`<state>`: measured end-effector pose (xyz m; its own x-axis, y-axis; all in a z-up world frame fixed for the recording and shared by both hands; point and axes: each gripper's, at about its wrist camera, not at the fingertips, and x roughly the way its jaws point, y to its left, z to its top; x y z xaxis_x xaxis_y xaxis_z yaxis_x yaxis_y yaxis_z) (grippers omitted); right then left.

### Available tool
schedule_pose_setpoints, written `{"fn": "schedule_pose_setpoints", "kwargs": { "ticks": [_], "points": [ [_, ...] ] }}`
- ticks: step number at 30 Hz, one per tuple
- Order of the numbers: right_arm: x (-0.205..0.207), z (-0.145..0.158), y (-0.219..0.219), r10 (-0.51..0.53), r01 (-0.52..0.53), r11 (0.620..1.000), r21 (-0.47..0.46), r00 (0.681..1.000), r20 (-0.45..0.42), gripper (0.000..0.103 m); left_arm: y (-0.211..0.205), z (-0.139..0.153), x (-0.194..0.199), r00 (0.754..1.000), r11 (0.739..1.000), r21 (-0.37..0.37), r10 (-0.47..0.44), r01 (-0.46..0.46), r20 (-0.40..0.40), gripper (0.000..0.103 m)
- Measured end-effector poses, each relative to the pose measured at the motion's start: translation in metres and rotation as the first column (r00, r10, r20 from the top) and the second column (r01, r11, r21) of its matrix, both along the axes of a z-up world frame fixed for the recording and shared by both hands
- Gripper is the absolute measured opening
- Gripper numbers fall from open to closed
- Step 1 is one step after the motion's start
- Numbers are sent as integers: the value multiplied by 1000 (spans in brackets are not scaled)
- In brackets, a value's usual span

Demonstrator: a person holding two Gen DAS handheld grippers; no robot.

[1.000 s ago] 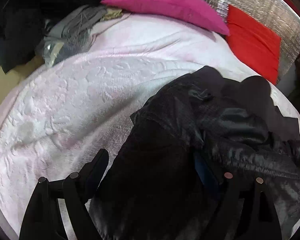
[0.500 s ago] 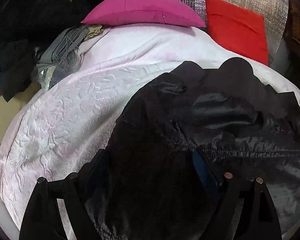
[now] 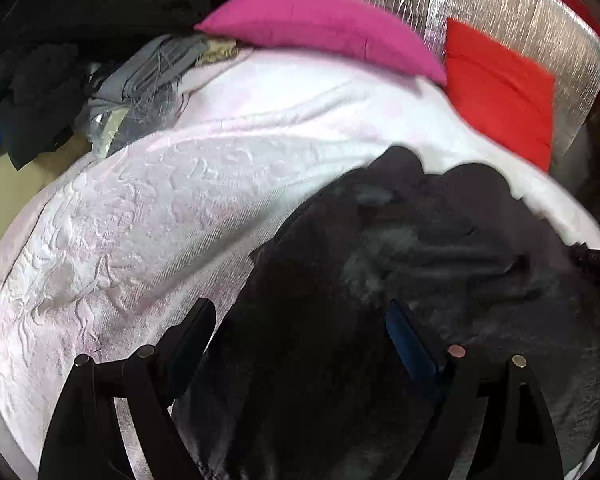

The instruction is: Fold large clothes

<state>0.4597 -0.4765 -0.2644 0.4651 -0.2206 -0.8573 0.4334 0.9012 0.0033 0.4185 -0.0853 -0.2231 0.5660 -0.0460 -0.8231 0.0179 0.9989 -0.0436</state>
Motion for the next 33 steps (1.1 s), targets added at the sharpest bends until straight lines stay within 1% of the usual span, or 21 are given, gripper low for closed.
{"fn": "schedule_pose_setpoints", "kwargs": {
  "ticks": [1,2,5,7,9,10,11,12,13,14,16,17,19,22,24,25,26,28,29,31,33],
  "points": [
    [-3,-4,-3,-15,15,1000,23,1000,17,8,-1,-4,1,1000,1000,15,-6,7,-17,87],
    [-9,2,-6,-28,25,998,55,998,58,10,-2,-5,1,1000,1000,21,-10,11,-20,87],
    [-36,25,-22,-65,23,976,219,980,186,12,-2,0,-2,1000,1000,21,-18,18,-10,87],
    [-58,40,-35,-105,35,951,306,971,215,15,-2,5,-5,1000,1000,-4,-23,23,-3,87],
    [-85,50,-46,-131,32,926,377,962,241,21,-3,10,-11,999,999,-18,-32,32,11,87],
    [-100,56,-48,-138,28,920,392,957,255,28,-4,15,-15,999,999,-22,-39,40,27,87],
    [-117,61,-49,-141,25,919,394,953,269,43,-3,18,-16,998,999,-24,-45,47,41,87],
    [-131,68,-48,-142,23,920,391,950,279,60,-5,22,-20,997,998,-27,-57,59,61,87],
    [-153,73,-45,-143,18,922,386,944,297,85,-7,26,-25,994,997,-25,-68,70,80,87],
    [-173,77,-41,-150,15,927,374,930,335,87,-8,29,-28,993,997,-19,-77,79,94,87],
    [-207,82,-38,-165,27,941,337,906,389,87,-13,35,-37,987,995,17,-103,102,123,87],
    [-221,81,-36,-167,36,945,324,908,385,87,-17,37,-41,984,993,37,-114,110,134,87],
    [-245,72,-32,-171,61,949,311,924,341,87,-25,38,-50,976,985,110,-146,130,160,87],
    [-268,45,-36,-218,126,938,323,939,266,84,-30,35,-58,971,975,174,-167,137,172,87],
    [-272,35,-41,-242,148,928,342,937,251,68,-29,27,-56,974,972,181,-178,152,141,87],
    [-272,34,-41,-239,150,930,335,940,243,50,-30,19,-53,979,969,193,-175,153,105,87],
    [-267,33,-38,-224,147,939,312,948,227,42,-30,12,-52,982,967,206,-167,148,82,87],
    [-262,29,-31,-207,148,951,272,957,204,41,-32,-1,-48,984,964,217,-169,152,62,87],
    [-256,23,-28,-198,155,958,241,967,163,39,-33,-4,-47,982,962,226,-174,155,66,89],
    [-263,11,-26,-201,168,953,253,973,111,39,-35,-10,-47,980,950,269,-186,162,67,94],
    [-268,13,-28,-220,188,946,265,970,99,39,-33,-11,-47,980,949,266,-192,171,55,94]
  ]
}}
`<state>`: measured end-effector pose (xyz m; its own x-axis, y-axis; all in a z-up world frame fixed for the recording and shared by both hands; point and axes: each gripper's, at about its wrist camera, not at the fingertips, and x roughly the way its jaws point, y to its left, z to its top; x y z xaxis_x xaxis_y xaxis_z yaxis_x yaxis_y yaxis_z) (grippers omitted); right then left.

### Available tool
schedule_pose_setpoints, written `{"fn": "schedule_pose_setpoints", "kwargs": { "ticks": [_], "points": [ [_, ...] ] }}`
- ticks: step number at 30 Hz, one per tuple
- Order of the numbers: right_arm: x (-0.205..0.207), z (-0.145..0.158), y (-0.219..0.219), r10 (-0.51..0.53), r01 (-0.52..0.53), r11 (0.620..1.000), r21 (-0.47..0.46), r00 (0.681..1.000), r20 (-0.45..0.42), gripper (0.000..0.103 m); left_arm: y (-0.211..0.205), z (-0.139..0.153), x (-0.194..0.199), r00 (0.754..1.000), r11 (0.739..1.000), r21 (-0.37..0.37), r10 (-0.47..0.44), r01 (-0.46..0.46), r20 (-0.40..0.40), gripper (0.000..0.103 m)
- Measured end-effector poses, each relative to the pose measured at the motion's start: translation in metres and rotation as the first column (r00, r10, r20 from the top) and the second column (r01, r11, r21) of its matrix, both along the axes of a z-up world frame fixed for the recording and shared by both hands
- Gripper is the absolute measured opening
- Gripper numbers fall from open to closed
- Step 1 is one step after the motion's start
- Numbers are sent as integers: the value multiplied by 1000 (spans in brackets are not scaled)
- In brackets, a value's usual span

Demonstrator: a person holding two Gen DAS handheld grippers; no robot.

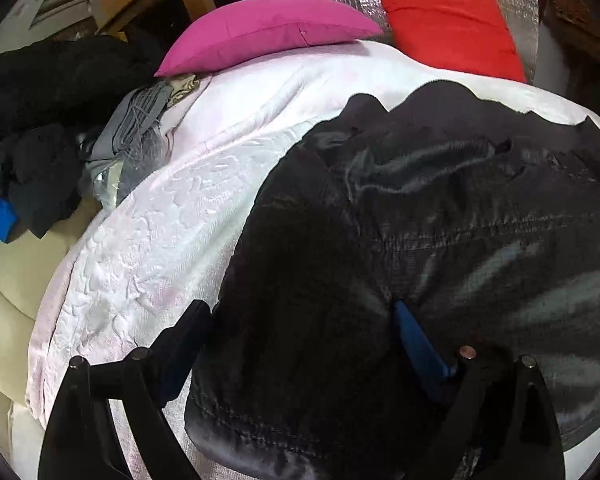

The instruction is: Fold large clothes

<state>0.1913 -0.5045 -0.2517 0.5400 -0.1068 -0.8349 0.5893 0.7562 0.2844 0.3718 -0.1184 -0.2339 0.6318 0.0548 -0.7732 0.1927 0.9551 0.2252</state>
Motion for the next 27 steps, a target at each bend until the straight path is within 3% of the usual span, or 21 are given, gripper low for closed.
{"fn": "schedule_pose_setpoints", "kwargs": {
  "ticks": [6,10,13,16,19,21,23,25,27],
  "points": [
    [-13,16,0,-11,11,1000,-23,999,41,47,14,16,0,999,994,-103,38,-41,-38,93],
    [-15,56,22,31,-6,991,-134,982,185,56,14,44,-16,995,990,-141,30,-15,100,93],
    [-4,72,45,107,-67,986,-154,957,269,57,6,51,-26,991,985,-164,-22,44,133,93],
    [19,68,74,214,-182,973,-141,942,257,57,-11,40,-30,988,984,-127,-114,127,104,93],
    [50,46,100,290,-271,954,-125,942,169,57,-28,8,-22,989,989,-35,-146,145,-13,94],
    [69,24,107,308,-301,948,-107,950,47,58,-28,2,-20,991,991,-49,-130,128,-37,95],
    [78,23,113,314,-307,937,-165,949,17,58,-24,9,-18,991,990,-75,-123,120,-47,95],
    [83,34,111,317,-309,943,-125,947,51,58,-17,17,-18,993,988,-115,-111,107,-29,95],
    [84,50,109,322,-312,946,-85,930,175,58,-9,24,-15,996,988,-132,-89,86,-14,95]
  ]
}}
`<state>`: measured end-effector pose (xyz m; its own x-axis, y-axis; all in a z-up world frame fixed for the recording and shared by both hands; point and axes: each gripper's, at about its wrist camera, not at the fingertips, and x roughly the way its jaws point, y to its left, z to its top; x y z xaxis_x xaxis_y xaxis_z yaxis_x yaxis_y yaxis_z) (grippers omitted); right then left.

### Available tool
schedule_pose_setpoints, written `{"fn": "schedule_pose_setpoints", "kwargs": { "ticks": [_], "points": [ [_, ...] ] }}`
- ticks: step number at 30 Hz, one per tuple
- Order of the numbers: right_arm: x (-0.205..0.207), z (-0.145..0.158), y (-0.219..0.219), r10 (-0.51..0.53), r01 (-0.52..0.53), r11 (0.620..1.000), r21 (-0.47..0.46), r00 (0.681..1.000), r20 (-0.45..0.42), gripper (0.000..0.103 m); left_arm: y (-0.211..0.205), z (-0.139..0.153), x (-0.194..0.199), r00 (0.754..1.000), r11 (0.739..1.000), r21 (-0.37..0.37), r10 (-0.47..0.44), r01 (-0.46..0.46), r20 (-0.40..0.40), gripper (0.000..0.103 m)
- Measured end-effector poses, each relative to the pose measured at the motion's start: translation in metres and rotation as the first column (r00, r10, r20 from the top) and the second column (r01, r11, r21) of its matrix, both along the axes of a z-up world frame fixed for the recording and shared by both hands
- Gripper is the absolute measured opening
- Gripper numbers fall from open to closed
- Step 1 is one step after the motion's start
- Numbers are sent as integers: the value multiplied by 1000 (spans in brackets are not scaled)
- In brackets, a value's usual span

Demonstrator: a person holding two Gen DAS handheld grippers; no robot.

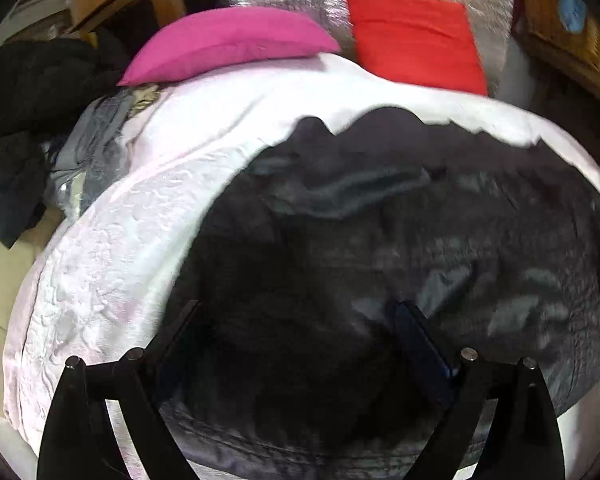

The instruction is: Fold large clothes

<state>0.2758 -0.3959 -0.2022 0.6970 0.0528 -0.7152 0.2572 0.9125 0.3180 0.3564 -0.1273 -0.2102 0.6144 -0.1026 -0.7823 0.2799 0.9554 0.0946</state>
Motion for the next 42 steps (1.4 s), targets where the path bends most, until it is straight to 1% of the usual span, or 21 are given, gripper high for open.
{"fn": "schedule_pose_setpoints", "kwargs": {
  "ticks": [1,3,4,5,6,8,9,11,14,18,20,22,26,29,30,32,33,35,37,38,42],
  "points": [
    [4,6,2,8,-8,1000,-6,1000,26,58,5,4,2,1000,1000,-18,12,-12,12,95],
    [15,10,11,41,-40,999,-23,999,35,58,17,9,6,998,999,-27,46,-45,31,95],
    [20,9,16,58,-57,998,-23,998,30,58,24,10,8,997,998,-19,65,-65,40,95],
    [30,1,22,73,-73,997,-23,997,1,57,27,9,12,996,997,-5,77,-77,45,95],
    [33,-6,26,77,-78,997,-22,997,-29,56,30,5,16,995,995,27,94,-96,43,95],
    [50,-31,29,74,-77,997,-21,989,-126,57,32,-10,25,994,988,110,110,-109,3,95],
    [51,-35,29,71,-74,997,-22,989,-129,57,30,-20,29,995,988,125,99,-95,-28,95],
    [48,-28,30,75,-80,996,-31,990,-121,57,30,-23,31,994,988,115,105,-100,-40,95],
    [37,-14,23,80,-78,996,33,994,-70,57,29,-10,28,995,994,62,94,-92,-25,95],
    [1,-1,-2,35,-31,994,109,999,-29,57,29,7,10,996,997,-14,82,-81,34,95],
    [-16,3,-18,-2,4,985,174,1000,-12,58,29,17,-4,995,998,-25,66,-64,76,95],
    [-31,4,-33,-51,51,972,227,999,-6,60,25,23,-14,992,999,-12,49,-48,120,95],
    [-53,6,-53,-142,145,972,183,989,-25,60,14,21,-20,987,998,55,26,-35,158,95],
    [-61,-1,-71,-178,180,956,231,984,-27,60,4,15,-21,989,997,74,5,-16,145,95],
    [-59,-7,-76,-188,193,951,242,981,-45,60,1,12,-20,990,996,84,-2,-10,143,95],
    [-53,-26,-82,-175,198,949,244,978,-113,60,-2,8,-19,990,995,100,-12,-2,139,95],
    [-50,-33,-83,-160,187,950,250,979,-126,60,-3,8,-18,990,995,102,-16,1,139,95],
    [-47,-28,-81,-157,182,956,230,980,-123,59,-3,9,-18,989,996,91,-20,7,145,95],
    [-48,-20,-79,-157,177,956,233,982,-100,59,-2,12,-18,987,997,81,-24,12,160,95],
    [-51,-12,-79,-151,160,960,231,987,-57,59,-2,14,-19,985,997,81,-27,13,169,95],
    [-58,9,-86,-190,185,974,128,981,31,60,0,17,-19,981,997,77,-28,13,190,95]
  ]
}}
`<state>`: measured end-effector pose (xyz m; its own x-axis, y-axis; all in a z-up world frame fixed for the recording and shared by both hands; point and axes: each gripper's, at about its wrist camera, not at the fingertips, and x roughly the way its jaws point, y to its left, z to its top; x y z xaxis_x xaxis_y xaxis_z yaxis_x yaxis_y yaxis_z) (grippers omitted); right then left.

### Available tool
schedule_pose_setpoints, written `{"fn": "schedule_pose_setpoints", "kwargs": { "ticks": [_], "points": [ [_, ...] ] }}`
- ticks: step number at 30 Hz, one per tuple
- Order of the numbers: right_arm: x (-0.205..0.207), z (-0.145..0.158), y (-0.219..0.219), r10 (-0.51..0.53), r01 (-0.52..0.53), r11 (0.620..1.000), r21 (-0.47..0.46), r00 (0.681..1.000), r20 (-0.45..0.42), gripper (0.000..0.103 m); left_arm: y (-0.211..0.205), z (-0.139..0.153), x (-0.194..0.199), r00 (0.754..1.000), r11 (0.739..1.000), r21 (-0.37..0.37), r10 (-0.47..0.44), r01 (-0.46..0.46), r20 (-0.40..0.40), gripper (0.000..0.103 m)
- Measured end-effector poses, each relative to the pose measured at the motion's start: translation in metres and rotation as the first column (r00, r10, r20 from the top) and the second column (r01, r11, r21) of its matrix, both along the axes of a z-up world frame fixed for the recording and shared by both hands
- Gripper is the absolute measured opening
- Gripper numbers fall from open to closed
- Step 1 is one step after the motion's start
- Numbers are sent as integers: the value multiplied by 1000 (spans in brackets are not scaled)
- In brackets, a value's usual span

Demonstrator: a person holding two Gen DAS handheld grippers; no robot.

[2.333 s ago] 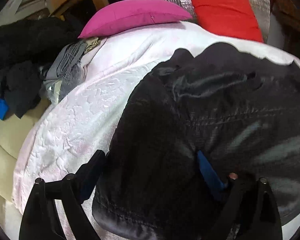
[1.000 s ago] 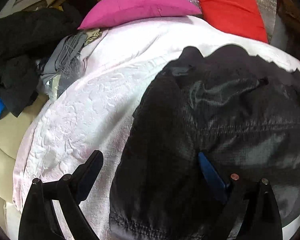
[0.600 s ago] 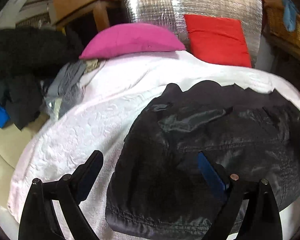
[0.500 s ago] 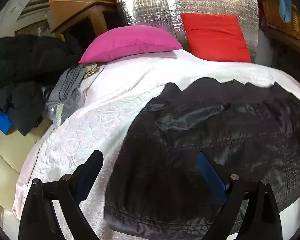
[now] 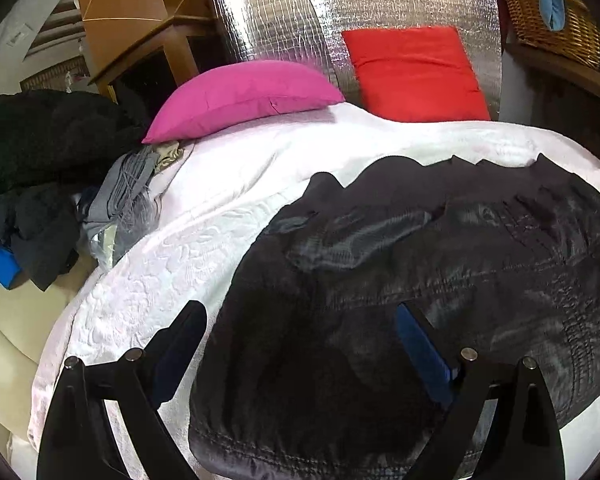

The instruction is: Fold large clothes

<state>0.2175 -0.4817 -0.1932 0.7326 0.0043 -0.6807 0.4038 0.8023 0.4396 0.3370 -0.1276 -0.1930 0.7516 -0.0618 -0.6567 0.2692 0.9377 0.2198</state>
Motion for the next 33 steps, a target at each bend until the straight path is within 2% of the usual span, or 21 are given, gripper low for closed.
{"fn": "schedule_pose_setpoints", "kwargs": {
  "ticks": [2,6,10,12,14,20,27,29,33],
  "points": [
    [-3,-5,-11,-19,19,1000,4,1000,-16,66,1,0,1,1000,1000,0,-1,1,0,95],
    [-3,-31,-33,-50,57,996,69,994,-94,67,2,0,1,1000,1000,14,2,-3,12,95],
    [4,-42,-29,-42,44,999,19,993,-115,66,4,1,3,1000,1000,1,11,-11,14,95],
    [12,-51,-23,-47,45,999,-14,983,-175,66,3,2,3,1000,1000,-4,14,-14,15,95],
    [18,-61,-21,-42,43,999,2,977,-209,66,3,2,3,1000,1000,-7,12,-11,17,95],
    [8,-47,-20,-47,47,999,-6,983,-179,66,3,5,-1,999,1000,-15,2,-1,34,95],
    [-12,-20,-27,-70,70,997,26,997,-24,66,4,11,-5,998,1000,-31,-3,5,55,95],
    [-11,-19,-28,-53,53,998,41,999,8,66,4,11,-5,998,999,-31,-4,6,55,95],
    [2,-24,-15,12,-12,999,44,1000,-3,66,4,12,-7,998,999,-35,-10,12,63,95]
  ]
}}
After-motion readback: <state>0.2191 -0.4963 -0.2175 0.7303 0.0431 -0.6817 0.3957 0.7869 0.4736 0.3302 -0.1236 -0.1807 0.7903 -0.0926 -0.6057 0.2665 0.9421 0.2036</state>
